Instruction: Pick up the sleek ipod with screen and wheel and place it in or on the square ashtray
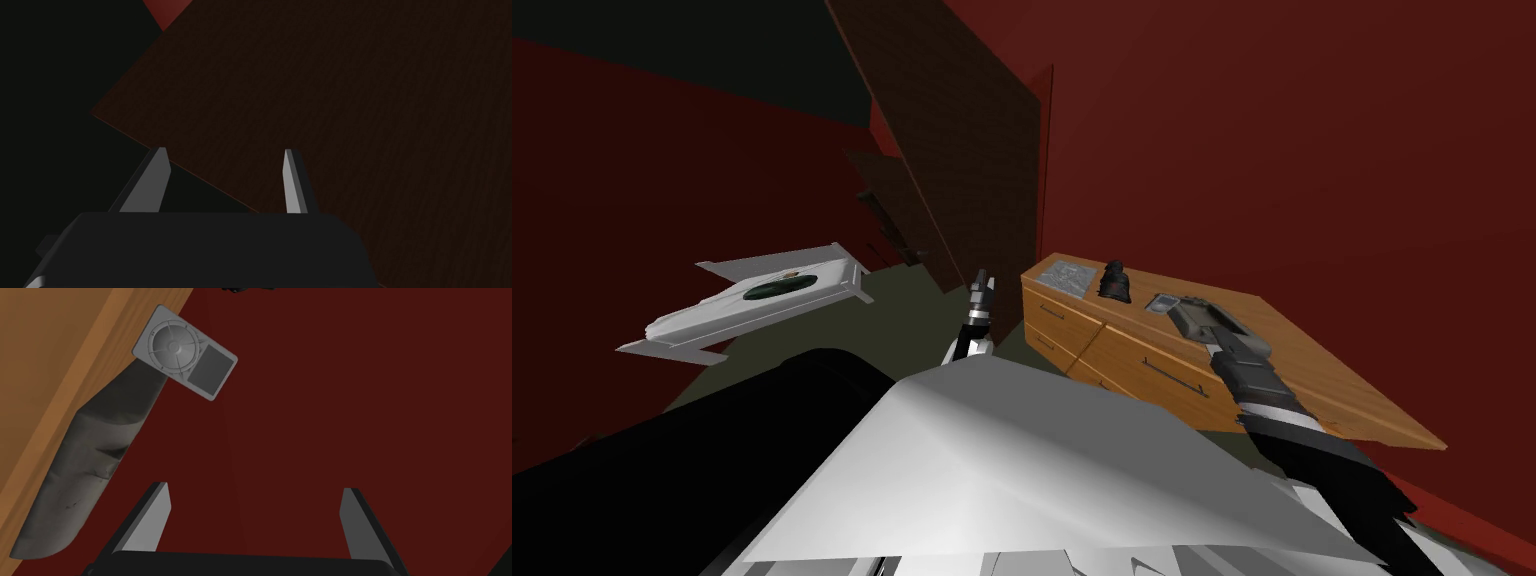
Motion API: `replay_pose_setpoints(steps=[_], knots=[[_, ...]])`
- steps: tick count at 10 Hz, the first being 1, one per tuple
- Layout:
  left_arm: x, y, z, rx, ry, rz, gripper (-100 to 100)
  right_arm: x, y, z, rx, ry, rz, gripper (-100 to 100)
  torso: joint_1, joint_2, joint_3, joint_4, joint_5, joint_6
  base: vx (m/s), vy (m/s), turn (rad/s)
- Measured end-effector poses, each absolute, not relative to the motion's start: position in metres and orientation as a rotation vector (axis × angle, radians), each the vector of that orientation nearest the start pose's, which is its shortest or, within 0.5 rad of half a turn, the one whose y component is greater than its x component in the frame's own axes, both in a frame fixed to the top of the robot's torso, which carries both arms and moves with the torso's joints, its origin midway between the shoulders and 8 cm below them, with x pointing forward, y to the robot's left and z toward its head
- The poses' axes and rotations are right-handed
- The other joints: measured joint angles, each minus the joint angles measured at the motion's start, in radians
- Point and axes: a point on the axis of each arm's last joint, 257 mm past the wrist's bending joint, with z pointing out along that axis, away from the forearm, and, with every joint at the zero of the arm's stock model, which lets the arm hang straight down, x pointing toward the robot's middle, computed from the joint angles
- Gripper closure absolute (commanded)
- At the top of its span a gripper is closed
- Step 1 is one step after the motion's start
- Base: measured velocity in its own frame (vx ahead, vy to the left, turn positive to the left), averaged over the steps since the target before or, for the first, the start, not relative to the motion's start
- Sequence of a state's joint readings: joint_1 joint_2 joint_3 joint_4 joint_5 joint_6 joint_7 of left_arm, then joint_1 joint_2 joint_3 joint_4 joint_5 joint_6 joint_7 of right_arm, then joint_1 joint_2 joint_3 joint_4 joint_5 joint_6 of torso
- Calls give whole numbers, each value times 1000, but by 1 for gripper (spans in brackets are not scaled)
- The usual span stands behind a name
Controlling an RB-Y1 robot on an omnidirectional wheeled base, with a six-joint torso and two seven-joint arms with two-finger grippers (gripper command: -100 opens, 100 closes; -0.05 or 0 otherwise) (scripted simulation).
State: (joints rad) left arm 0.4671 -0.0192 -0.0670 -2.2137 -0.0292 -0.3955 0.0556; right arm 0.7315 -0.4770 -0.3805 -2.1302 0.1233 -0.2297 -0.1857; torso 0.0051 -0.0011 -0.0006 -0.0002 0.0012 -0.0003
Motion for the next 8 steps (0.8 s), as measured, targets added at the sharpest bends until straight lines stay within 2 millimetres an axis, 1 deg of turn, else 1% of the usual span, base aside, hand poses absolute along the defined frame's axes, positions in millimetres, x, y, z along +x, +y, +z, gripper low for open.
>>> replay_pose_setpoints(steps=[1,3,5,6,7,8], knots=[[379,255,-16,-798,700,-1380,0,333,-460,-103,725,1288,661,-100,-1,0,0,0,0,0,21,60,68],[379,255,-16,-798,700,-1380,0,323,-483,-107,724,1349,566,-100,0,1,0,0,0,0,16,69,90],[379,255,-16,-798,700,-1380,0,317,-501,-107,717,1393,497,-100,-1,0,0,0,0,0,32,66,99],[379,255,-16,-798,700,-1380,0,314,-516,-106,717,1424,441,-100,-1,-1,0,0,0,0,40,79,171],[379,255,-16,-798,700,-1380,0,308,-528,-107,714,1455,382,-100,0,-1,-1,0,0,0,29,53,42],[379,255,-16,-798,700,-1380,0,304,-535,-107,709,1475,351,-100,-1,0,0,0,0,1,21,43,75]])
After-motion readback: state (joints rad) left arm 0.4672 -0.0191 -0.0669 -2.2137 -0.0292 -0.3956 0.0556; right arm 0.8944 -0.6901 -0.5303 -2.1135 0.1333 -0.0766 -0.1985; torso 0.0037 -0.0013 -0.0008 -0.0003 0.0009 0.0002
